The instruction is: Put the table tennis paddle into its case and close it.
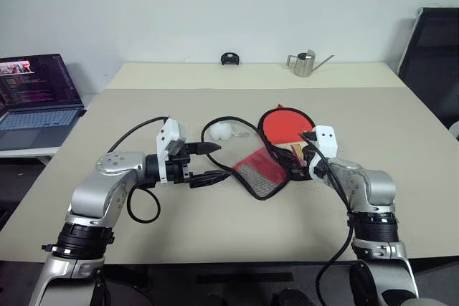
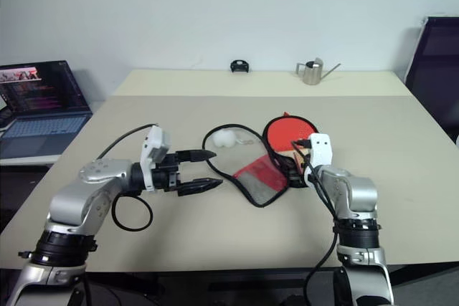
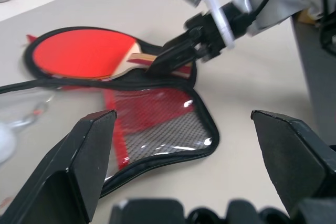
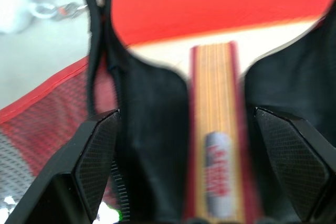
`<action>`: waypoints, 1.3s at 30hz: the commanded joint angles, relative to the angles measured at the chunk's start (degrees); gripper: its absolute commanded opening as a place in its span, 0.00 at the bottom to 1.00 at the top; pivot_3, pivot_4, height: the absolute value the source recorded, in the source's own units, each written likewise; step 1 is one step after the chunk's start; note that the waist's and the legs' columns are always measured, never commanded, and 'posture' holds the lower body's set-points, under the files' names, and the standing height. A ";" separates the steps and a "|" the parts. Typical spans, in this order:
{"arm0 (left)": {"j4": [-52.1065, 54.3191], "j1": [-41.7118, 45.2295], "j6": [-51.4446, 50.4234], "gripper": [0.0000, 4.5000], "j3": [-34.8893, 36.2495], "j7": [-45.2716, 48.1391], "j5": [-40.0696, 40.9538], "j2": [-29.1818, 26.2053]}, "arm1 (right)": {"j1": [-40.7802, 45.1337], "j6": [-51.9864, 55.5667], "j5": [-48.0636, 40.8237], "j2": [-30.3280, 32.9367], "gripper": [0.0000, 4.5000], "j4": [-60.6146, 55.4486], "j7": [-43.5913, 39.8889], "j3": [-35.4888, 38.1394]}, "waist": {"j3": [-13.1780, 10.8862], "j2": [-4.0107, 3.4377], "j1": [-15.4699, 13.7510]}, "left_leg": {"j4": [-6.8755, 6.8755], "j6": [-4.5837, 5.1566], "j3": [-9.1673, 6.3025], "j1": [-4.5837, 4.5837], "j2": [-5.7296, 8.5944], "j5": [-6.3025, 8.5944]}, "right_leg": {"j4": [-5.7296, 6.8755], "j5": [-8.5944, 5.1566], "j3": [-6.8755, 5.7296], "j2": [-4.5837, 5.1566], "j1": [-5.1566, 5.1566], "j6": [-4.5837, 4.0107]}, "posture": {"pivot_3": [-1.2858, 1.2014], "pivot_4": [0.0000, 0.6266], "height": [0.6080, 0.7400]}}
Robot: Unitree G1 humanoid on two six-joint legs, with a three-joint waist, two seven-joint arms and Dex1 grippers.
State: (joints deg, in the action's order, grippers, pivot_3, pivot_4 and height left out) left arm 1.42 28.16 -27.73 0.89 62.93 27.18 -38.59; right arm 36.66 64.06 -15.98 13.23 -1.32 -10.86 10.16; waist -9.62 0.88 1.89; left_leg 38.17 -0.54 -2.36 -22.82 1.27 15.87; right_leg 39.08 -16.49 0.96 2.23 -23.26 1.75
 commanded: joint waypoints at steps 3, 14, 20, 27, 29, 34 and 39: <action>-3.58 1.10 4.42 1.00 2.24 -4.75 -3.16 0.61 | -0.38 1.24 -6.96 4.98 1.00 -8.87 -8.30 1.38 | 0.00 0.00 0.07 | -0.01 0.01 0.00 0.01 -0.02 0.00 | 0.00 0.00 0.01 -0.01 0.00 0.00 | 0.52 0.24 1.00; -16.66 2.14 8.46 1.00 0.04 -5.96 -9.86 0.68 | -3.43 -4.17 -17.82 22.86 1.00 -19.51 -29.77 1.01 | 0.00 0.01 -0.02 | 0.01 0.03 -0.02 -0.02 -0.01 0.01 | -0.04 0.00 -0.04 0.00 0.01 0.00 | 0.52 0.24 1.00; -22.41 3.97 10.18 1.00 -1.16 -7.96 -13.44 2.14 | -4.18 -6.05 -21.63 29.90 1.00 -21.13 -36.50 1.76 | 0.01 0.03 -0.14 | 0.04 0.03 -0.06 -0.06 0.00 0.01 | -0.07 0.00 -0.07 0.01 0.04 0.01 | 0.52 0.24 1.00; -32.28 8.93 13.47 1.00 -3.13 -12.58 -17.74 8.02 | -4.59 -7.40 -23.60 32.06 1.00 -21.38 -37.57 1.95 | 0.01 0.05 -0.36 | 0.11 0.03 -0.09 -0.07 0.01 0.01 | -0.03 0.00 -0.10 0.03 0.05 0.01 | 0.52 0.24 1.00; -34.60 10.43 14.50 1.00 -3.83 -13.75 -18.75 10.17 | -4.72 -7.67 -23.87 32.82 1.00 -21.30 -38.03 1.94 | 0.01 0.05 -0.43 | 0.13 0.03 -0.08 -0.09 0.01 0.01 | -0.02 0.00 -0.09 0.03 0.05 0.01 | 0.52 0.24 1.00; -36.26 12.79 15.50 1.00 -4.56 -13.07 -19.15 13.71 | -4.64 -8.36 -24.07 34.21 1.00 -20.53 -37.81 2.36 | 0.00 0.08 -0.49 | 0.21 0.03 -0.11 -0.12 0.01 0.01 | 0.00 0.00 -0.11 0.04 0.05 0.02 | 0.52 0.24 1.00; -32.61 15.33 14.38 1.00 -5.06 -12.03 -18.12 16.87 | -5.15 -8.58 -24.40 35.02 1.00 -20.34 -37.04 3.31 | -0.02 0.12 -0.48 | 0.30 0.03 -0.11 -0.15 0.01 0.01 | 0.01 0.01 -0.11 0.03 0.07 0.02 | 0.52 0.24 1.00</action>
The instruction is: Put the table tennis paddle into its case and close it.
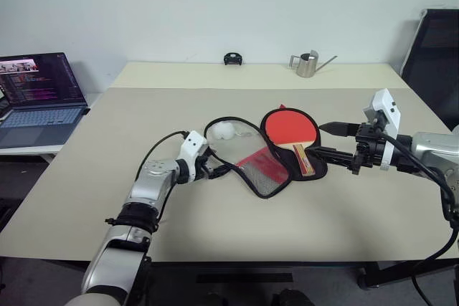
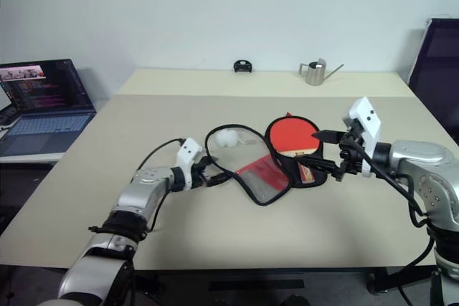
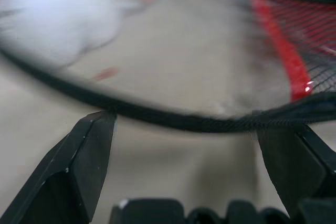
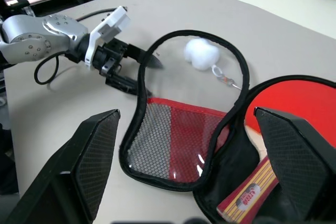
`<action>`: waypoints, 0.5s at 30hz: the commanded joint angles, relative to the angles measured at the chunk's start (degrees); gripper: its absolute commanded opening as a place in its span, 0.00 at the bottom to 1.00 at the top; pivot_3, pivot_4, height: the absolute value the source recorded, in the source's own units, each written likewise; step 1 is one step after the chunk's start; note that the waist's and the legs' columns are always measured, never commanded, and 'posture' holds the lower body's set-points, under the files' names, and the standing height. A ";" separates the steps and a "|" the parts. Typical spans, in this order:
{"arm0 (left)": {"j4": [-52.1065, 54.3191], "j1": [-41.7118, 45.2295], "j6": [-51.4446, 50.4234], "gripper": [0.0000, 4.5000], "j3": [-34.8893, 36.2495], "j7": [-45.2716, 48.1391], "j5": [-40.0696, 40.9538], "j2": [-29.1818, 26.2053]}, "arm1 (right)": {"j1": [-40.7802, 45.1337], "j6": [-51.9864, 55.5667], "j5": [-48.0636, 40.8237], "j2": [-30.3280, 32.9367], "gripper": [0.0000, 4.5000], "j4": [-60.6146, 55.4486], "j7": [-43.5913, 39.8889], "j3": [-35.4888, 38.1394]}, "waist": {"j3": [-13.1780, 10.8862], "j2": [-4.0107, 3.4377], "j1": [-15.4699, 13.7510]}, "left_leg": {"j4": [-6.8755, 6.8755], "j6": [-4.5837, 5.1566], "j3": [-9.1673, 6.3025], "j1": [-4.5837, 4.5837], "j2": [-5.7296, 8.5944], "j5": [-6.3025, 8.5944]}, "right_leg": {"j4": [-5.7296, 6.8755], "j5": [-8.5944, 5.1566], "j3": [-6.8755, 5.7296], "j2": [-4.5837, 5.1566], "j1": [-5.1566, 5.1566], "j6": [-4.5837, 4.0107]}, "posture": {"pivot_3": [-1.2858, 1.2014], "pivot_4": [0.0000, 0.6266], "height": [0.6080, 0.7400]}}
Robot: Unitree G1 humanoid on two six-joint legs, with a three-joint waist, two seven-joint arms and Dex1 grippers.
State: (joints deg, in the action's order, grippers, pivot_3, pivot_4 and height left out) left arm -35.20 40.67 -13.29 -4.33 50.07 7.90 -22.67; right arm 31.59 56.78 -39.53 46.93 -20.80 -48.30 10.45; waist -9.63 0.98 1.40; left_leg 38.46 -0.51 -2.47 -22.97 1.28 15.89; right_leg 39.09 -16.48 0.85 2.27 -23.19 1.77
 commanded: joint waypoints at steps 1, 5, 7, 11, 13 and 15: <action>5.08 3.58 -0.43 1.00 0.06 1.15 1.54 1.72 | -0.26 -1.35 -0.89 1.42 1.00 -0.88 0.52 3.22 | -0.01 0.02 0.00 | 0.00 0.00 -0.01 0.00 0.00 0.00 | 0.00 0.00 -0.01 0.00 0.00 0.00 | 0.52 0.24 1.00; 7.26 7.41 -1.35 1.00 -0.19 1.78 2.55 5.03 | -0.76 -1.44 -1.02 1.55 1.00 -0.90 1.18 4.01 | -0.03 0.05 -0.20 | 0.12 0.00 -0.04 -0.07 0.00 0.00 | 0.00 0.00 -0.03 0.00 0.00 0.00 | 0.52 0.24 1.00; 6.11 10.40 -0.73 1.00 -0.40 2.11 2.74 7.21 | -0.96 -1.43 -1.09 1.56 1.00 -1.00 1.53 4.40 | -0.03 0.06 -0.24 | 0.23 0.01 -0.05 -0.10 0.00 0.01 | 0.03 0.01 -0.04 0.00 0.00 0.01 | 0.52 0.24 1.00; 0.52 15.95 0.75 1.00 0.62 2.18 2.89 11.08 | -1.31 -1.44 -1.19 1.69 1.00 -1.21 2.04 4.85 | -0.04 0.08 -0.35 | 0.31 0.02 -0.04 -0.13 0.03 0.01 | 0.03 0.04 -0.05 -0.02 0.02 0.07 | 0.52 0.24 1.00; -7.49 22.02 3.83 1.00 1.84 0.31 3.02 15.09 | -1.56 -1.38 -0.84 1.71 1.00 -1.30 3.33 5.63 | -0.06 0.09 -0.31 | 0.30 0.03 -0.01 -0.11 0.03 0.02 | 0.04 0.04 0.00 -0.02 0.03 0.07 | 0.52 0.24 1.00; -15.99 27.41 7.23 1.00 3.25 -2.71 2.93 18.77 | -1.86 -1.21 -0.55 1.50 1.00 -1.40 4.96 6.76 | -0.09 0.14 -0.53 | 0.32 0.03 -0.04 -0.12 0.03 0.02 | 0.05 0.04 -0.07 -0.04 0.03 0.08 | 0.52 0.24 1.00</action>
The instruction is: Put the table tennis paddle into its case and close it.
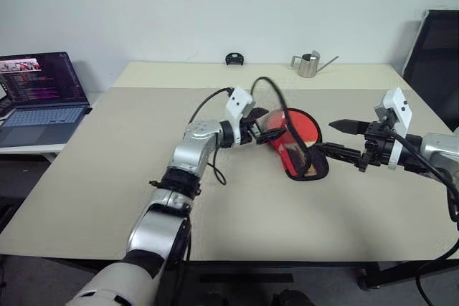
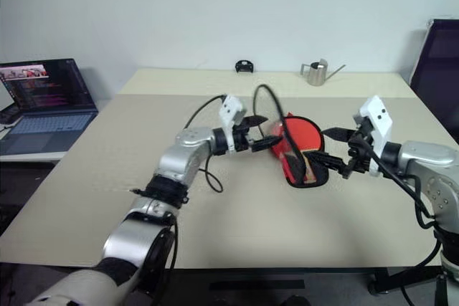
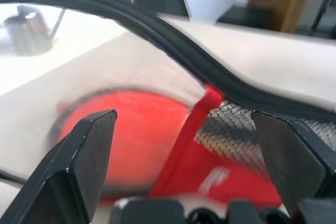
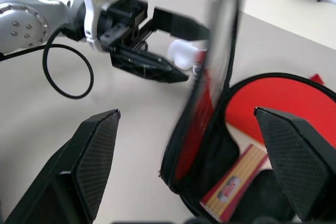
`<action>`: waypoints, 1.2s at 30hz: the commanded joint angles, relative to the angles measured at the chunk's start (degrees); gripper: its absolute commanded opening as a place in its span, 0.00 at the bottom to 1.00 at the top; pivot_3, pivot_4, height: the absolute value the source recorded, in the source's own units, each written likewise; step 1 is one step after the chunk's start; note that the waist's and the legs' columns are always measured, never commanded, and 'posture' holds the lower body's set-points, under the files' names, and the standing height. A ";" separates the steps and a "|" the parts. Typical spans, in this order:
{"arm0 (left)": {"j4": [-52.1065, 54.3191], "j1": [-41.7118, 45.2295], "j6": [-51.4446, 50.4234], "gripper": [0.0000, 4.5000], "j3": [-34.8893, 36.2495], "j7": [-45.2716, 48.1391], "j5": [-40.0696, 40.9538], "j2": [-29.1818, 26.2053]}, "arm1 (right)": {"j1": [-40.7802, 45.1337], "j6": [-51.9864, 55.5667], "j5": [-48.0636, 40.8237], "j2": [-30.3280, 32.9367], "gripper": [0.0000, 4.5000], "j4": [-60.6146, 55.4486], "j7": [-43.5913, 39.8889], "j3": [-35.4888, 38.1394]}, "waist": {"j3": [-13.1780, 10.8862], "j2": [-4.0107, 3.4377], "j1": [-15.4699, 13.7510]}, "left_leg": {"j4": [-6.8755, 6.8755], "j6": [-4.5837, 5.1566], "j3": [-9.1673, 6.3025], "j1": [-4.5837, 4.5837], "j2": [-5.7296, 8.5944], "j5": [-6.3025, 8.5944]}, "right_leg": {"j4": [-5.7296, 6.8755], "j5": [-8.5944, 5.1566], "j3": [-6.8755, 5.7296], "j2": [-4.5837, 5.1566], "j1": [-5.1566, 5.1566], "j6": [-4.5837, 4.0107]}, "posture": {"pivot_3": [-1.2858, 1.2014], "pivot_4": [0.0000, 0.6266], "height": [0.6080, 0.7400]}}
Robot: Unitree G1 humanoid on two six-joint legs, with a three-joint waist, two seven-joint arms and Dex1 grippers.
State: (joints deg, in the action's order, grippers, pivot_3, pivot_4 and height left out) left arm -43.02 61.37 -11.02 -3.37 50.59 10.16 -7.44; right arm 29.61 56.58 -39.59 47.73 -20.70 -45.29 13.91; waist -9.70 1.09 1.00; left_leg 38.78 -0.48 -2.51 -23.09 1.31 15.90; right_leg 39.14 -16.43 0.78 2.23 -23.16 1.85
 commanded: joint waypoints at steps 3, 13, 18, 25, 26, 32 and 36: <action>-17.18 11.33 9.55 1.00 3.77 -6.91 -0.30 6.51 | -0.80 -0.75 -0.06 0.49 1.00 -1.88 4.43 4.60 | -0.04 0.07 -0.38 | 0.02 0.02 0.04 -0.03 0.02 0.02 | -0.06 0.01 0.01 0.00 0.01 0.03 | 0.52 0.24 1.00; -21.38 11.60 15.97 1.00 5.48 -4.11 -1.21 4.16 | -3.52 -1.63 3.18 -1.85 1.00 0.14 11.85 2.02 | -0.04 0.07 0.06 | -0.01 0.13 0.19 0.04 0.00 0.08 | -0.01 0.01 0.08 -0.01 -0.03 0.04 | 0.52 0.24 1.00; -9.69 3.18 13.48 1.00 4.99 7.31 0.99 -2.75 | -0.38 -4.46 7.56 -5.02 1.00 7.32 13.65 -2.59 | -0.03 0.04 0.80 | -0.03 0.12 0.20 0.09 -0.01 0.07 | 0.05 0.01 0.14 -0.02 -0.04 0.03 | 0.52 0.24 1.00; 19.01 -13.02 -2.74 1.00 5.25 18.00 8.21 -15.01 | 6.97 -10.93 14.91 -8.61 1.00 23.58 11.99 -9.20 | -0.03 0.00 0.81 | 0.01 0.09 0.19 0.09 -0.04 0.06 | 0.09 0.01 0.24 -0.01 -0.07 0.03 | 0.52 0.24 1.00; 22.83 -14.57 -5.54 1.00 5.74 18.57 9.88 -16.65 | 8.10 -11.49 15.66 -8.98 1.00 26.17 11.39 -9.88 | -0.03 0.00 0.71 | 0.02 0.09 0.17 0.08 -0.04 0.06 | 0.08 0.01 0.22 0.00 -0.07 0.02 | 0.52 0.24 1.00; 36.60 -20.65 -14.30 1.00 8.27 18.87 14.71 -25.70 | 13.94 -17.13 20.57 -10.54 1.00 40.71 6.23 -14.49 | -0.03 0.00 0.48 | 0.04 0.10 0.13 0.05 -0.01 0.07 | -0.01 0.01 0.16 0.04 -0.02 0.02 | 0.52 0.24 1.00; 39.79 -22.07 -16.05 1.00 9.51 16.92 15.83 -28.22 | 17.19 -21.82 24.17 -12.29 1.00 50.07 4.92 -16.11 | -0.03 0.00 0.70 | 0.04 0.10 0.14 0.08 -0.03 0.07 | 0.02 0.01 0.17 0.03 -0.02 0.02 | 0.52 0.24 1.00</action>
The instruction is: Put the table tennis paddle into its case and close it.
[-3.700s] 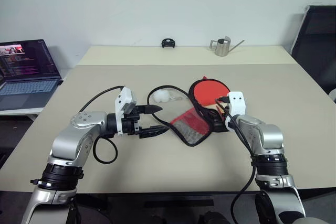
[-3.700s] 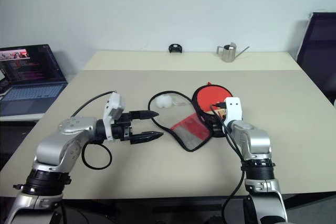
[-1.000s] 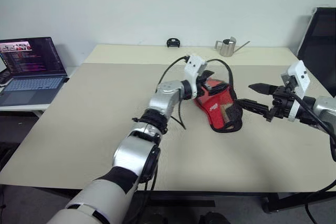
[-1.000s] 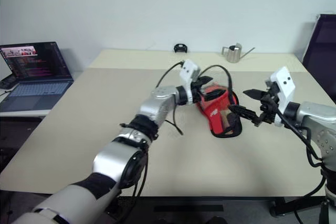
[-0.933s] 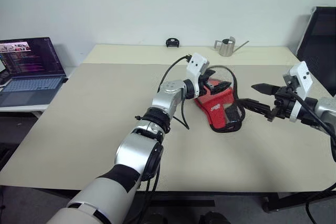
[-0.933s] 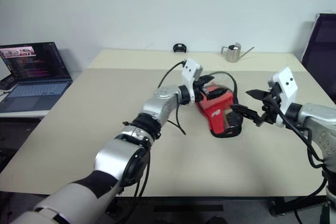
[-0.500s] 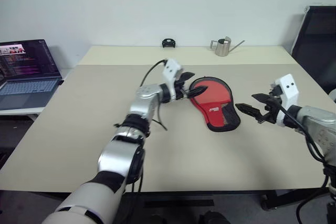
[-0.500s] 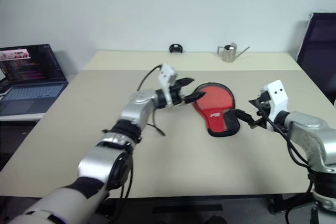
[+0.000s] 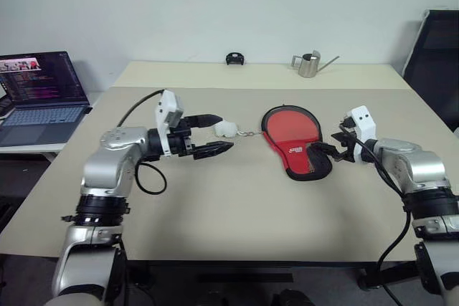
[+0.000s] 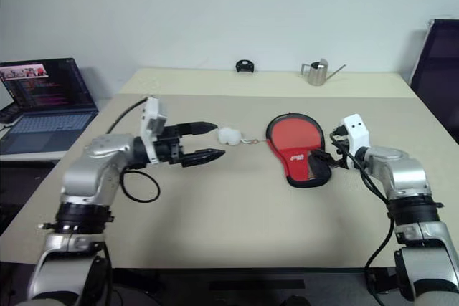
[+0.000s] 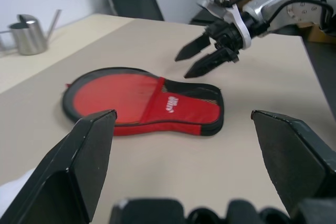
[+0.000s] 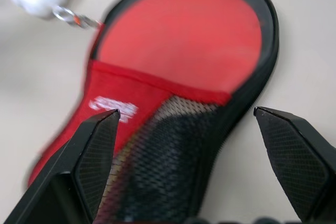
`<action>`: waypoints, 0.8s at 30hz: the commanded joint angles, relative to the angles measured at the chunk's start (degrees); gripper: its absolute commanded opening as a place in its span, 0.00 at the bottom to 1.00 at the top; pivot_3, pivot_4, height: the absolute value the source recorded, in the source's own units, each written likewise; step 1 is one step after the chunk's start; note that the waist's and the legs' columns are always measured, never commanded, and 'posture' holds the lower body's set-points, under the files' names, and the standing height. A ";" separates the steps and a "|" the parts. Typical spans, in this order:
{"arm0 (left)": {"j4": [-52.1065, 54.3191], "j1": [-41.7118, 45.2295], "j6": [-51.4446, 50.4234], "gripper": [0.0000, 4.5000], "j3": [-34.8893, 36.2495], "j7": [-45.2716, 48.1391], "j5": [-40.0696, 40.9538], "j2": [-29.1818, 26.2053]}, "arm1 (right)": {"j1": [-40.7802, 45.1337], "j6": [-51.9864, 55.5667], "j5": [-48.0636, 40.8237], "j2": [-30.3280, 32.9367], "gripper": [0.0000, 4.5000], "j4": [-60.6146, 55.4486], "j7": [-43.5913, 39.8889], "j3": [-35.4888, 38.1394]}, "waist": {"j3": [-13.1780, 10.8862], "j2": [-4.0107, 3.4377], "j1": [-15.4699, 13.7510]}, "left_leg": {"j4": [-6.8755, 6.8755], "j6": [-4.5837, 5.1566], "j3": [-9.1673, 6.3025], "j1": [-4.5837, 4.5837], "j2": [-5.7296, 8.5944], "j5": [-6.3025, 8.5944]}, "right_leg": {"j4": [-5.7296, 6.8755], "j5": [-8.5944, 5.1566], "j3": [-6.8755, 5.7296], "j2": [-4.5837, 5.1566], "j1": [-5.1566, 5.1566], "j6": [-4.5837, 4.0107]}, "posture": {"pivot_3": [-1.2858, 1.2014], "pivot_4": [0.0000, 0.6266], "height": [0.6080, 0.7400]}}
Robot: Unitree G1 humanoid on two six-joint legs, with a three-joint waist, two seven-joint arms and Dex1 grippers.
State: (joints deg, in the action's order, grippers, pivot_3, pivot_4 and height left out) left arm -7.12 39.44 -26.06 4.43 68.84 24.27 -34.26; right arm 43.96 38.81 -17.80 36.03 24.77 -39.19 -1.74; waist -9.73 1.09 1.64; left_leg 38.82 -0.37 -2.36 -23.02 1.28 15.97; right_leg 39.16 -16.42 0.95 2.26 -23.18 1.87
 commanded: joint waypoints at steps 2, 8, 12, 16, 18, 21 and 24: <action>5.00 -0.52 -1.59 1.00 2.00 -2.35 2.26 -1.79 | 4.41 -6.76 4.37 -1.71 1.00 9.67 -1.54 -1.13 | 0.00 0.00 0.10 | 0.00 0.00 0.00 0.00 0.00 0.00 | 0.02 0.00 0.00 0.00 0.00 0.00 | 0.52 0.24 1.00; 6.61 -0.92 -2.41 1.00 1.80 -4.02 3.03 -2.30 | 8.48 -12.44 8.56 -4.59 1.00 21.55 -2.72 -1.96 | 0.00 0.00 0.21 | 0.00 -0.01 0.03 0.01 0.00 0.00 | 0.02 0.00 0.01 0.00 -0.01 0.00 | 0.52 0.24 1.00; 6.80 -0.77 -2.46 1.00 1.54 -4.50 3.34 -2.75 | 11.18 -14.65 10.64 -5.74 1.00 27.87 -4.30 -2.08 | 0.00 0.00 0.21 | 0.00 -0.01 0.04 0.03 -0.01 0.00 | 0.04 0.00 0.03 0.00 -0.01 0.00 | 0.52 0.24 1.00; 6.71 -0.66 -2.20 1.00 1.21 -4.63 3.43 -3.10 | 13.88 -14.21 12.66 -6.82 1.00 32.73 -7.84 -3.10 | 0.00 0.00 0.35 | 0.00 -0.01 0.08 0.08 -0.01 0.00 | 0.11 0.00 0.05 -0.01 -0.01 -0.01 | 0.52 0.24 1.00; 6.75 -0.68 -2.11 1.00 1.10 -4.61 3.40 -3.18 | 14.61 -14.00 13.63 -7.45 1.00 34.18 -9.53 -3.55 | 0.00 0.00 0.38 | 0.00 -0.01 0.08 0.10 -0.02 -0.01 | 0.14 0.00 0.06 -0.01 -0.01 -0.01 | 0.52 0.24 1.00; 6.82 -0.74 -2.00 1.00 0.99 -4.59 3.32 -3.29 | 15.37 -14.04 15.02 -8.39 0.96 35.96 -11.09 -4.16 | 0.00 0.00 0.59 | 0.00 -0.01 0.08 0.11 -0.03 0.00 | 0.16 0.00 0.06 -0.02 -0.01 -0.01 | 0.52 0.24 1.00; 6.88 -0.93 -1.87 1.00 0.96 -4.59 3.27 -3.46 | 15.84 -13.96 16.24 -9.19 0.79 37.17 -11.89 -4.50 | 0.01 0.00 0.97 | 0.00 -0.01 0.09 0.14 -0.03 -0.01 | 0.20 0.00 0.07 -0.02 -0.01 -0.01 | 0.52 0.24 1.00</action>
State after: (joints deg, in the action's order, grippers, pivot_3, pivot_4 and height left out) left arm -2.53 37.91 -28.50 4.74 64.35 26.75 -36.70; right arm 59.91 24.40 -3.19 27.87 60.54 -49.79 -4.58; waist -9.72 1.09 2.61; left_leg 38.83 -0.39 -2.28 -22.88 1.25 15.96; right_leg 39.38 -16.42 1.02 2.24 -23.19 1.86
